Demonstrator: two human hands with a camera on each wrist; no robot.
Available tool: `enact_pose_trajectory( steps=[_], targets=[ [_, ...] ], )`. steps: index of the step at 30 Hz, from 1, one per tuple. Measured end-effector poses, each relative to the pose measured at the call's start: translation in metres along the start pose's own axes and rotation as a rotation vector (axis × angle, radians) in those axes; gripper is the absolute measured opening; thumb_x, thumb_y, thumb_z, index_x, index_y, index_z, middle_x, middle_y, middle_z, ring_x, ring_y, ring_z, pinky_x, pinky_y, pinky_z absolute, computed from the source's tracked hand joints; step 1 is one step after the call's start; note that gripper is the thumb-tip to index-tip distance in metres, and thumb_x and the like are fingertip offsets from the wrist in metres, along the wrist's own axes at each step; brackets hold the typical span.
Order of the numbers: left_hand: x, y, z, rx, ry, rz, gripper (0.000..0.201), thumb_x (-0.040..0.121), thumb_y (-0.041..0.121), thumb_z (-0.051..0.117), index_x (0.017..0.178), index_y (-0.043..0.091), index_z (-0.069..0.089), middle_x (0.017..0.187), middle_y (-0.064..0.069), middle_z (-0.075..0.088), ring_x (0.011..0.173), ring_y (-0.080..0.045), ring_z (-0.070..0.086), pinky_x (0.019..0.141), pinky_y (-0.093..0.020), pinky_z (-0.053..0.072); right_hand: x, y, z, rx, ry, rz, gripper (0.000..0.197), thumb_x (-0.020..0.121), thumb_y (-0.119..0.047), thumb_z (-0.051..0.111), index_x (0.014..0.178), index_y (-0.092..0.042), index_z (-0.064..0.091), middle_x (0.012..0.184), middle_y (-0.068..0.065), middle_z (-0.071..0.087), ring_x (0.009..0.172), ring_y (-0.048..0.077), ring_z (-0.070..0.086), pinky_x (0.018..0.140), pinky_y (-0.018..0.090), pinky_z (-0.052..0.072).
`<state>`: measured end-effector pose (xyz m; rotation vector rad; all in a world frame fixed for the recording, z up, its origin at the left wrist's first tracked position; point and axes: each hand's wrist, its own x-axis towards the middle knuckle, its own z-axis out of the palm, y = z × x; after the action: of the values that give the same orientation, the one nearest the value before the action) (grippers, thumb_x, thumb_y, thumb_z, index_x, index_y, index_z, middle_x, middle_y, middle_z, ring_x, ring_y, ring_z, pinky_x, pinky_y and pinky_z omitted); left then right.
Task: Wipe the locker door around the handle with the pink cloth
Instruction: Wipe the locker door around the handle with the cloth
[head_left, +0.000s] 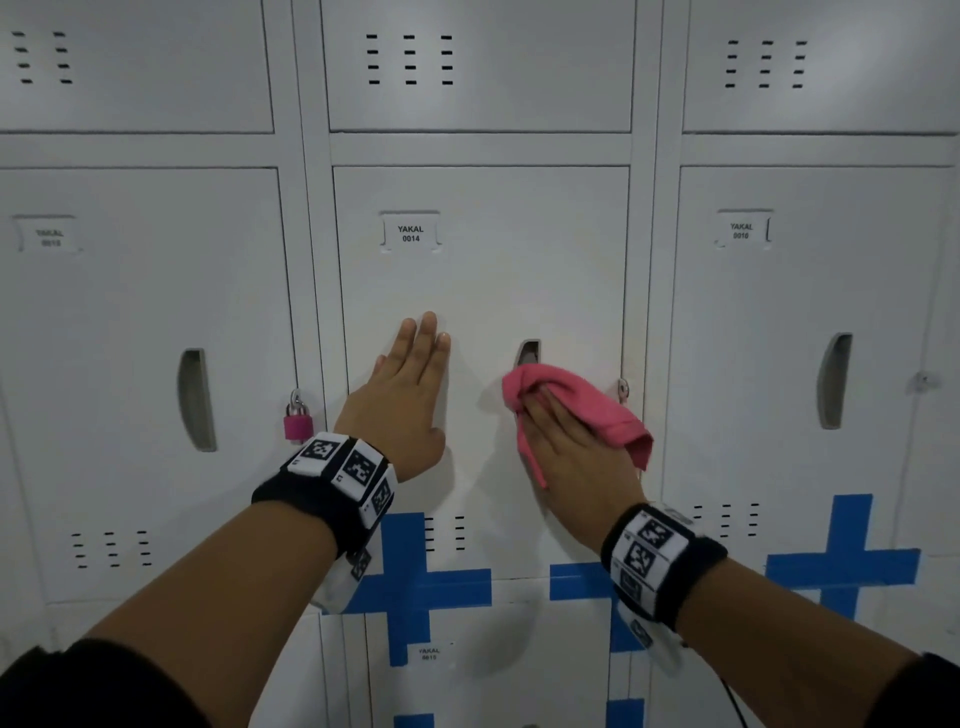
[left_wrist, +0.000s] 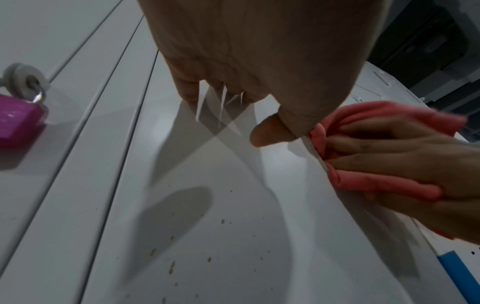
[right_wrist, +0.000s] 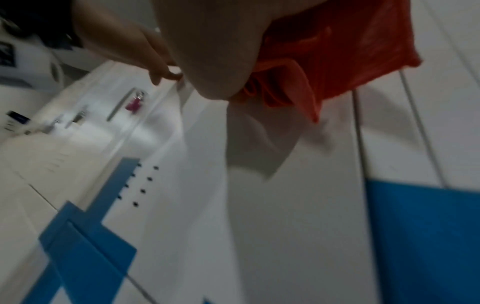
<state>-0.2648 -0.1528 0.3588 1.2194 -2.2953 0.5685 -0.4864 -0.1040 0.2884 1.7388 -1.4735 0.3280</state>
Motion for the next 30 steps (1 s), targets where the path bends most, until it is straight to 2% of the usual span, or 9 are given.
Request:
enact_pose_trajectory(
  steps=[3, 5, 7, 12, 17, 21, 24, 28, 30],
  targets=[
    [0.001, -0.001, -0.001, 0.009, 0.004, 0.004, 0.094, 0.085, 0.027, 0.050, 0.149, 0.018, -0.018, 0.155, 0.000, -0.033, 0.144, -0.018, -0.027, 0.121, -0.039, 0.013, 0.006, -0.007, -0.010, -0.144, 0.025, 0.085, 0.057, 0.073, -0.032, 0.070, 0.125, -0.009, 0.065, 0.142, 0.014, 0.052, 0.124, 0.037, 0.045, 0.104, 0.049, 0.036],
    [0.001, -0.001, -0.001, 0.007, -0.001, 0.008, 0.094, 0.085, 0.028, 0.050, 0.149, 0.017, -0.018, 0.155, -0.001, -0.032, 0.144, -0.018, -0.026, 0.121, -0.040, 0.011, 0.020, -0.012, -0.024, -0.266, 0.036, 0.077, 0.031, 0.073, -0.027, 0.066, 0.100, -0.012, 0.073, 0.130, 0.016, 0.057, 0.108, 0.035, 0.049, 0.091, 0.044, 0.038],
    [0.001, -0.001, 0.000, 0.002, 0.000, 0.010, 0.094, 0.085, 0.027, 0.050, 0.150, 0.017, -0.017, 0.155, -0.001, -0.032, 0.144, -0.018, -0.026, 0.121, -0.041, 0.010, 0.028, -0.012, -0.038, -0.294, 0.023, 0.075, 0.022, 0.076, -0.021, 0.057, 0.090, -0.013, 0.073, 0.121, 0.014, 0.057, 0.104, 0.034, 0.049, 0.087, 0.043, 0.037],
    [0.001, -0.002, -0.001, -0.005, -0.002, 0.008, 0.093, 0.084, 0.025, 0.049, 0.150, 0.019, -0.017, 0.156, 0.001, -0.031, 0.144, -0.017, -0.025, 0.121, -0.039, 0.009, 0.024, -0.004, -0.049, -0.112, -0.094, 0.036, 0.028, 0.086, -0.024, 0.056, 0.110, -0.013, 0.067, 0.133, 0.016, 0.043, 0.121, 0.038, 0.037, 0.100, 0.048, 0.036],
    [0.001, -0.001, -0.002, -0.007, -0.001, 0.003, 0.093, 0.085, 0.025, 0.049, 0.150, 0.019, -0.016, 0.156, 0.001, -0.031, 0.144, -0.017, -0.025, 0.121, -0.039, 0.011, 0.035, 0.008, -0.054, -0.199, -0.121, -0.099, 0.026, 0.081, -0.019, 0.057, 0.103, -0.011, 0.069, 0.120, 0.011, 0.051, 0.112, 0.036, 0.044, 0.094, 0.045, 0.037],
    [0.000, 0.000, -0.002, -0.007, -0.006, -0.002, 0.092, 0.085, 0.025, 0.048, 0.150, 0.018, -0.017, 0.156, 0.000, -0.031, 0.144, -0.017, -0.025, 0.121, -0.039, 0.009, 0.041, 0.017, -0.060, -0.339, -0.020, -0.309, 0.040, 0.080, -0.005, 0.032, 0.089, -0.003, 0.071, 0.099, 0.013, 0.061, 0.095, 0.036, 0.054, 0.088, 0.050, 0.039],
    [0.001, -0.001, -0.001, -0.009, 0.004, -0.006, 0.092, 0.084, 0.024, 0.048, 0.150, 0.018, -0.016, 0.156, 0.000, -0.030, 0.144, -0.017, -0.024, 0.121, -0.039, 0.010, 0.041, 0.019, -0.063, -0.367, -0.001, -0.325, 0.050, 0.084, -0.006, 0.023, 0.090, -0.004, 0.072, 0.100, 0.013, 0.062, 0.096, 0.037, 0.056, 0.085, 0.049, 0.040],
    [0.001, 0.000, -0.002, -0.016, 0.000, -0.010, 0.092, 0.084, 0.023, 0.049, 0.150, 0.019, -0.015, 0.156, 0.001, -0.030, 0.145, -0.017, -0.024, 0.120, -0.038, 0.010, 0.051, 0.008, -0.070, -0.420, -0.176, -0.290, 0.031, 0.086, -0.010, 0.048, 0.107, -0.006, 0.070, 0.120, 0.013, 0.054, 0.116, 0.038, 0.045, 0.097, 0.049, 0.035],
    [0.001, -0.001, -0.002, -0.016, 0.000, -0.008, 0.093, 0.084, 0.022, 0.050, 0.150, 0.020, -0.016, 0.156, 0.002, -0.031, 0.145, -0.016, -0.024, 0.120, -0.037, 0.013, 0.058, 0.017, -0.070, -0.358, -0.191, -0.321, 0.027, 0.085, -0.018, 0.056, 0.106, -0.011, 0.070, 0.122, 0.010, 0.052, 0.117, 0.036, 0.041, 0.098, 0.048, 0.032]
  ],
)
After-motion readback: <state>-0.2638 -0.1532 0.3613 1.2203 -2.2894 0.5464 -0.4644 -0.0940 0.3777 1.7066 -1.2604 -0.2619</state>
